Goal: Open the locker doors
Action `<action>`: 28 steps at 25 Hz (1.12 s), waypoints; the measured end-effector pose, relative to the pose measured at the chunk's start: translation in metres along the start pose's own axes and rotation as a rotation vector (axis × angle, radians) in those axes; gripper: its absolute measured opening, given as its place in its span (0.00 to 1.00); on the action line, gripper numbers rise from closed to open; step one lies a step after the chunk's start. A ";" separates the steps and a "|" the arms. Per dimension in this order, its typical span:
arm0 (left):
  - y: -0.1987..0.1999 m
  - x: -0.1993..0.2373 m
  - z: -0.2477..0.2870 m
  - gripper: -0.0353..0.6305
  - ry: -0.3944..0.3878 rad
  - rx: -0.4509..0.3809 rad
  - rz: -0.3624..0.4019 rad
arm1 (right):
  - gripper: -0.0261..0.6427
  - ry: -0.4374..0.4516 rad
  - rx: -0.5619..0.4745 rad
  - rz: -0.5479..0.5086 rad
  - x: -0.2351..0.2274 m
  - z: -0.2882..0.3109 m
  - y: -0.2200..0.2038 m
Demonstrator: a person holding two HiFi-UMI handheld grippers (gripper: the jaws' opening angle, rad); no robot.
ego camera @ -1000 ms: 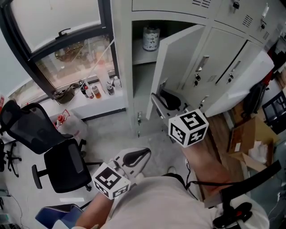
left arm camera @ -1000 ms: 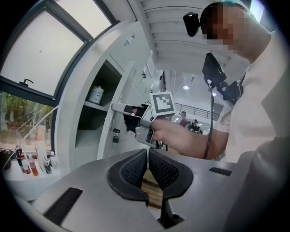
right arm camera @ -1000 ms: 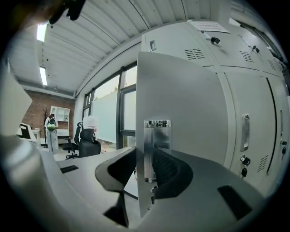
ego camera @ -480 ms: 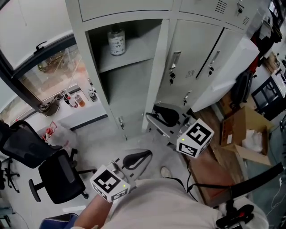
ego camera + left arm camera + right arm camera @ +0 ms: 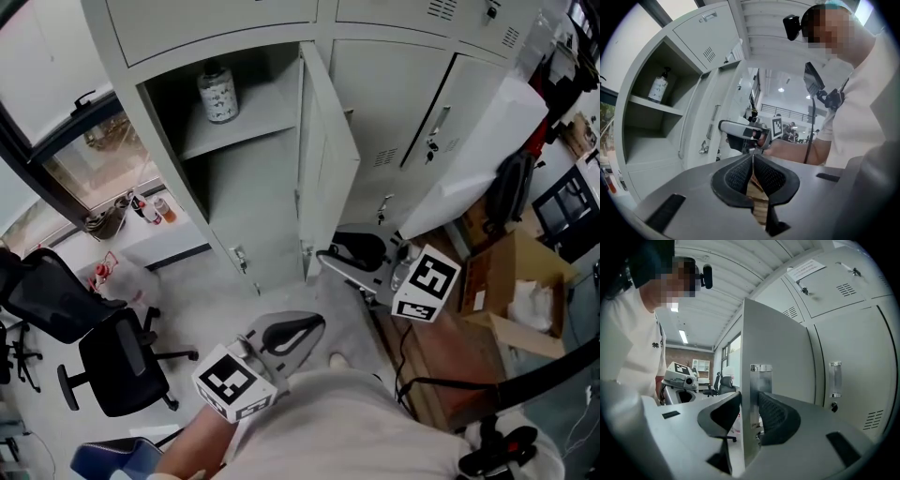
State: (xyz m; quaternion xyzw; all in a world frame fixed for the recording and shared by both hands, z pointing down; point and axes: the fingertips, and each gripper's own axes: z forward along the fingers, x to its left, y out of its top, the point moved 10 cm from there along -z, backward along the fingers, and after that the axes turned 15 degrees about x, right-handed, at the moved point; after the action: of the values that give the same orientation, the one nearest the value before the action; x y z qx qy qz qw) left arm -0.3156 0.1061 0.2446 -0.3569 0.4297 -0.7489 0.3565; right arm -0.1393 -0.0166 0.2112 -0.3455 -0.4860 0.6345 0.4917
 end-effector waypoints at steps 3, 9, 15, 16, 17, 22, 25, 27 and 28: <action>0.004 -0.008 0.013 0.07 0.028 -0.001 -0.006 | 0.20 0.030 -0.001 -0.016 -0.011 -0.017 -0.005; 0.011 -0.026 0.041 0.07 0.078 -0.007 -0.027 | 0.20 0.067 -0.010 -0.031 -0.032 -0.046 -0.016; 0.016 -0.043 0.067 0.07 0.131 -0.010 -0.049 | 0.20 0.064 -0.027 -0.029 -0.053 -0.075 -0.028; 0.017 -0.045 0.072 0.07 0.137 -0.010 -0.049 | 0.19 0.066 -0.030 -0.029 -0.057 -0.078 -0.029; 0.018 -0.048 0.076 0.07 0.143 -0.010 -0.051 | 0.19 0.067 -0.034 -0.030 -0.060 -0.082 -0.031; 0.019 -0.062 0.092 0.07 0.186 -0.014 -0.073 | 0.17 0.072 -0.050 -0.027 -0.072 -0.094 -0.037; 0.020 -0.069 0.100 0.07 0.207 -0.012 -0.082 | 0.17 0.082 -0.054 -0.035 -0.076 -0.096 -0.039; 0.019 -0.072 0.104 0.07 0.219 -0.009 -0.084 | 0.17 0.088 -0.059 -0.038 -0.077 -0.095 -0.040; 0.019 -0.073 0.105 0.07 0.225 -0.008 -0.086 | 0.17 0.091 -0.062 -0.036 -0.077 -0.094 -0.040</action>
State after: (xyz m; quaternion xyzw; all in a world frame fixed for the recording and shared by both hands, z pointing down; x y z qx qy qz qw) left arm -0.1873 0.1196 0.2499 -0.2902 0.4542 -0.7971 0.2723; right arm -0.0197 -0.0630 0.2194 -0.3804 -0.4884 0.5939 0.5139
